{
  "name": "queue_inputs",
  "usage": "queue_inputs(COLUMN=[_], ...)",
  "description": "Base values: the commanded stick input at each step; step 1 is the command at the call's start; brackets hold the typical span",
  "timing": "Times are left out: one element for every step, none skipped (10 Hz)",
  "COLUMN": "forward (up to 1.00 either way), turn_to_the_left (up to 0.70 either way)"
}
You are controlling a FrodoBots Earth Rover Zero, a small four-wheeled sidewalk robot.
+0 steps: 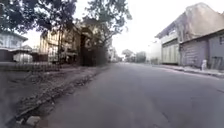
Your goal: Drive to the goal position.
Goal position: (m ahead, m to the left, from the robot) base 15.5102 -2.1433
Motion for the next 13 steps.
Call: queue_inputs(forward=[1.00, 1.00, 1.00, 1.00, 1.00, 1.00, 1.00, 1.00, 1.00, 1.00, 1.00, 1.00, 1.00], turn_to_the_left=[0.07, 0.07, 0.07, -0.02, -0.33, -0.33, -0.33, -0.33, -0.33, -0.33, -0.33, -0.33, -0.33])
